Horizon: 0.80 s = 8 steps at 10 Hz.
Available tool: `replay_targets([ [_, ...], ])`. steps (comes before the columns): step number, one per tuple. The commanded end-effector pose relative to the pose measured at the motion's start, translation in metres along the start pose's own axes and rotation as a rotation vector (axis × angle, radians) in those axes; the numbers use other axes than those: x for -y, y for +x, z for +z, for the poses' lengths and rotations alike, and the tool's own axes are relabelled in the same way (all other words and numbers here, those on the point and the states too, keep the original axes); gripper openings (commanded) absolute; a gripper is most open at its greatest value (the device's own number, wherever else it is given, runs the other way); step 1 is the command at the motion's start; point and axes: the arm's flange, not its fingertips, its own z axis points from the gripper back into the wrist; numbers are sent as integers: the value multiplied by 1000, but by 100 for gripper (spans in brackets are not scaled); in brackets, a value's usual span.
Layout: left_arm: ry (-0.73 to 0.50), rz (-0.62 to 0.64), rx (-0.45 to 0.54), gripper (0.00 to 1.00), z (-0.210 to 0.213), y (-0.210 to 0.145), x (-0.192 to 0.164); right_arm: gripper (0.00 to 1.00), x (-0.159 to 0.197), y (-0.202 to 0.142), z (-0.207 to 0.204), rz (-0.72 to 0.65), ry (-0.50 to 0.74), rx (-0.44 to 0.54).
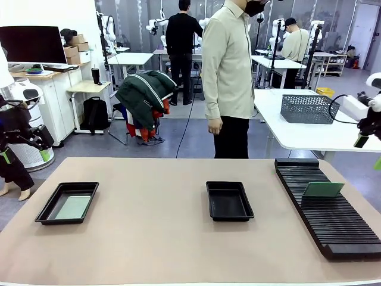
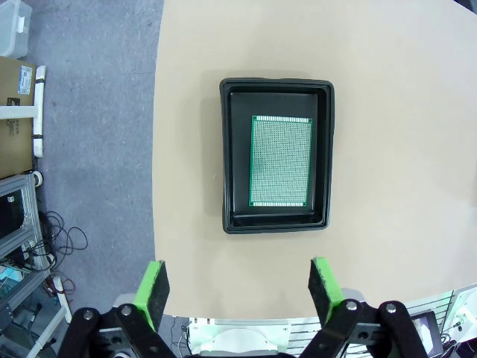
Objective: Inspect and transfer BCBs to ESD trays.
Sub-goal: Pick up the Blank PCB from the PCB Rack and place it in the right ESD tray.
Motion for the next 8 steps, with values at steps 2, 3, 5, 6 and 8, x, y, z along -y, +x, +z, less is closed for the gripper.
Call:
replay_targets([
  [2,1,2,6,100,-2,-1,0,100,27,0,-40,-2,-13,-23],
  [3,1,2,6,100,-2,-1,0,100,37,1,-57,0,0,-33],
  [5,1,2,6,100,-2,-1,0,100,53,1,-87,1,11,-26],
  [6,1,2,6,100,-2,-1,0,100,59,0,-100,-3,5,-35],
  [8,1,2,6,100,-2,-1,0,100,64,0,-119,-5,-6,-58],
])
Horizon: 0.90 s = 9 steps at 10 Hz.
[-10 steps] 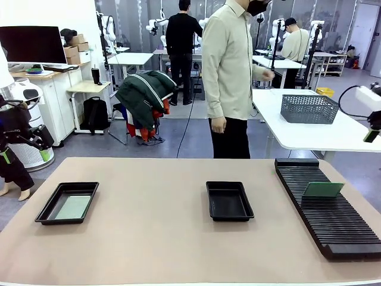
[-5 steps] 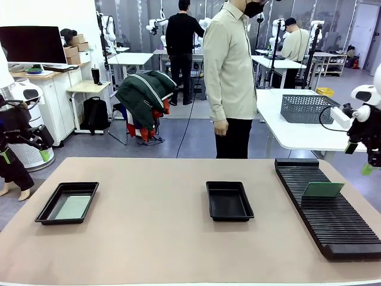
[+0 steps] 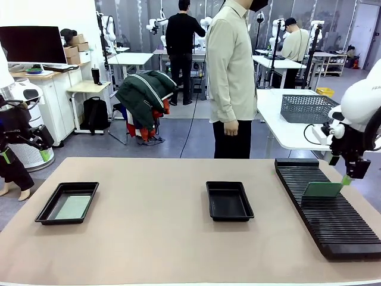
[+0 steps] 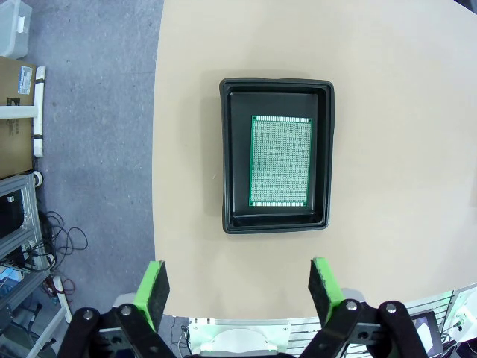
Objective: Inspect and transfer BCBs to ESD trays.
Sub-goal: Pick up the Blank PCB from the PCB Rack and place it in the right ESD tray.
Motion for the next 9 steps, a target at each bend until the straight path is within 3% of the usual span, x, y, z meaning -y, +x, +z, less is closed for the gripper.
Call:
replay_targets([
  [1,1,2,6,100,-2,-1,0,100,2,-6,-13,17,-36,14],
  [9,1,2,6,100,-2,-1,0,100,13,-15,-68,29,-49,59],
])
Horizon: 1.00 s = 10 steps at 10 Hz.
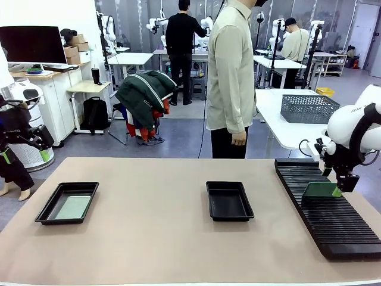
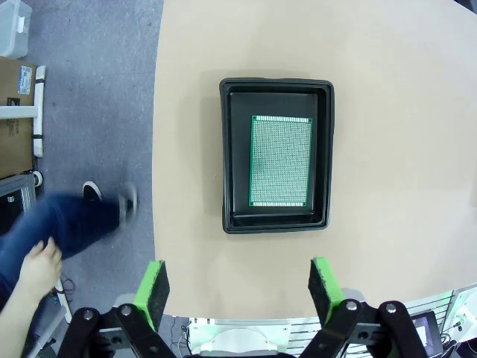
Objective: Inspect and transfer BCBs to ESD trays.
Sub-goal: Pick up the Blank PCB from the PCB Rack and place it in the right ESD tray.
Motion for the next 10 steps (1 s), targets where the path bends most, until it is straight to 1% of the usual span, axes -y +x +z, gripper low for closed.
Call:
replay_targets([
  [1,1,2,6,100,-2,-1,0,100,3,-6,-12,25,-21,47],
  [3,1,2,6,100,-2,-1,0,100,5,-8,-20,27,-6,67],
  [4,1,2,6,100,-2,-1,0,100,1,-1,-8,7,3,21],
  [10,1,2,6,100,-2,-1,0,100,1,-1,-8,7,3,21],
])
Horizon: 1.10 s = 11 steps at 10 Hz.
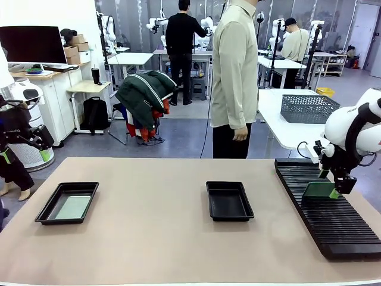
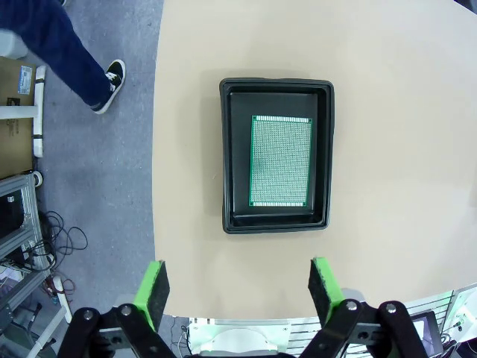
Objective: Inspect and transfer BCBs to ESD trays.
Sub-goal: Pick up the Blank PCB from the PCB Rack and place it in the right ESD tray.
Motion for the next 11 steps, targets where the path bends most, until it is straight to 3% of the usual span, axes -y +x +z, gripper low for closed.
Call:
replay_targets([
  [1,1,2,6,100,-2,-1,0,100,0,0,0,0,0,0],
  [6,1,2,6,100,-2,-1,0,86,7,1,0,-24,-48,-90],
  [11,1,2,6,100,-2,-1,0,69,8,-7,-4,-10,-45,-86],
])
